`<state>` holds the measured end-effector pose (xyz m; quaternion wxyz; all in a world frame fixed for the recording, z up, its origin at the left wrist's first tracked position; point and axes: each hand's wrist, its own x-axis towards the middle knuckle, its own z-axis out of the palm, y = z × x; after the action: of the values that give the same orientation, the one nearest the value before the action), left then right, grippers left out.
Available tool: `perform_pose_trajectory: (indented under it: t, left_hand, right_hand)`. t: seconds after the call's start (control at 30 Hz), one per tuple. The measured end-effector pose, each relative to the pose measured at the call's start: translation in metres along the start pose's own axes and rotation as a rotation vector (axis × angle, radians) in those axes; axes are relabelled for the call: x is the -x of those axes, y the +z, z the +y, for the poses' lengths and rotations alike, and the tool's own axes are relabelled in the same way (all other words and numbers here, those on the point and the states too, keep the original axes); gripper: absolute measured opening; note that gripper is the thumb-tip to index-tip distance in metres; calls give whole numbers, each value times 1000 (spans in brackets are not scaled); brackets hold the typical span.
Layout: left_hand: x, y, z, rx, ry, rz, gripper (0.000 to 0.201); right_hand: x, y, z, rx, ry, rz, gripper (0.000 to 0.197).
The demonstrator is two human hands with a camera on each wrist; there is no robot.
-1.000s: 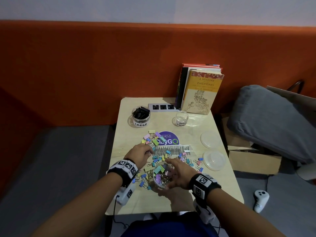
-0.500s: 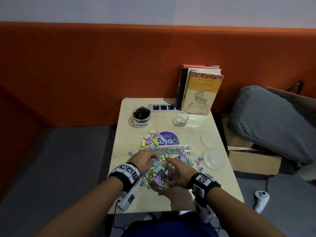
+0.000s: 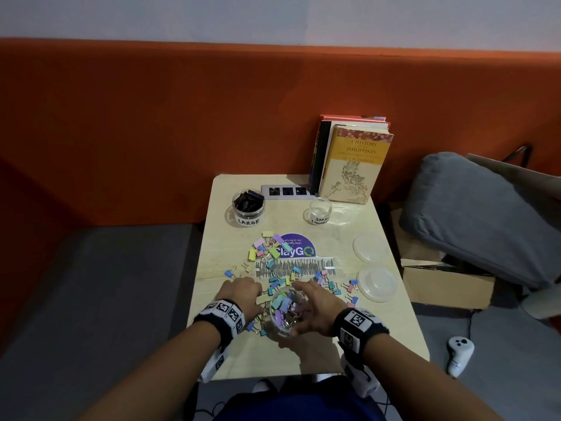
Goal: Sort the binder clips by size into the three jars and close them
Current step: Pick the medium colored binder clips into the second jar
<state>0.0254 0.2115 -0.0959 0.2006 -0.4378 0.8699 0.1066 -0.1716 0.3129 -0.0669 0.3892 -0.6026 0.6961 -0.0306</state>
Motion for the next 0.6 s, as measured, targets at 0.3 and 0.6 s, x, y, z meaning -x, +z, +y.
perform_pose_trajectory:
  t: [0.3, 0.6]
  left_hand:
    - [6, 0, 0, 92, 21, 2, 10]
    - [7, 1, -4, 270, 40, 44, 21]
  right_hand:
    - [1, 3, 1, -7, 10, 9, 111]
    - [-1, 4, 2, -20, 17, 5, 112]
